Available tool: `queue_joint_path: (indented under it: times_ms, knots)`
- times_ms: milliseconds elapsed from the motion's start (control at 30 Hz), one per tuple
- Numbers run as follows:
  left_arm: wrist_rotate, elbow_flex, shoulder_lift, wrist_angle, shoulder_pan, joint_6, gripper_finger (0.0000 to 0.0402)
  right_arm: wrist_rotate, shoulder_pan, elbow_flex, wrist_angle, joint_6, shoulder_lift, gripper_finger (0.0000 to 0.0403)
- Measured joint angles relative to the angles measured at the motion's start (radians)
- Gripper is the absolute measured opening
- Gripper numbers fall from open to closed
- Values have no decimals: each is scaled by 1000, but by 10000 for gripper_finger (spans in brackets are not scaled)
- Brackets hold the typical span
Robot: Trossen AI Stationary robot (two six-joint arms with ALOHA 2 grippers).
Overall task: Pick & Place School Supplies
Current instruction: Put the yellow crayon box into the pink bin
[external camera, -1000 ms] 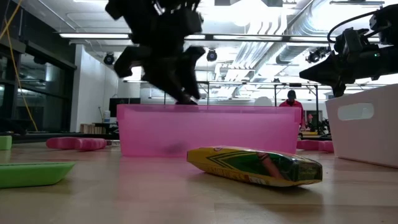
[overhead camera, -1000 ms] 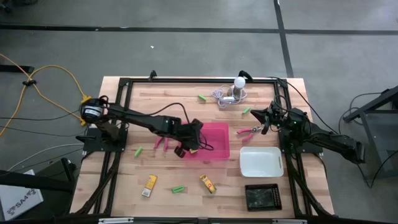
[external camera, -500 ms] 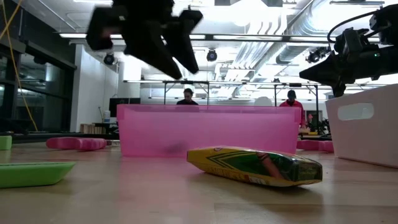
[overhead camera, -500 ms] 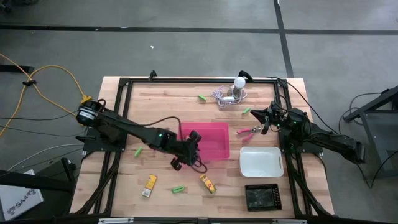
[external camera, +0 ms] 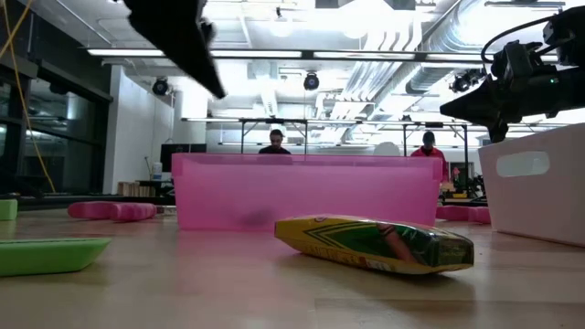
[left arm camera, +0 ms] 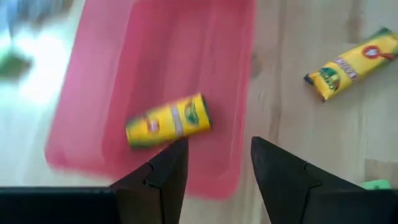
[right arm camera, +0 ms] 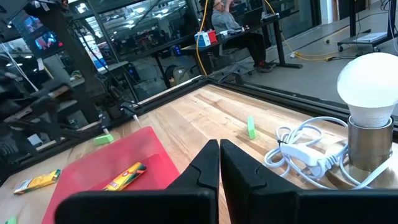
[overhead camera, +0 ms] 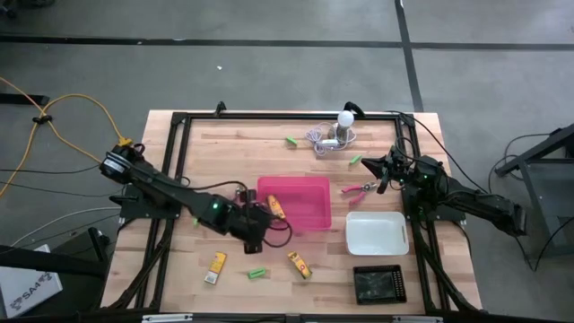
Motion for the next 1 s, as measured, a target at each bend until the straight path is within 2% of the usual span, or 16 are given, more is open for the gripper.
queue_joint_path:
  times_ms: [167, 467, 667, 833, 1000]
  knots:
    - [37, 0, 1, -130, -35, -302, 167, 0, 0, 0, 0, 0, 0, 3]
    - [260, 0, 1, -318, -95, -747, 167, 0, 0, 0, 0, 0, 0, 3]
    - [266, 0, 1, -343, -156, -896, 167, 0, 0, 0, 0, 0, 0, 3]
    - [262, 0, 2, -348, -213, -1077, 167, 0, 0, 0, 0, 0, 0, 3]
    - [193, -1, 2, -372, -311, -1305, 167, 0, 0, 0, 0, 0, 0, 3]
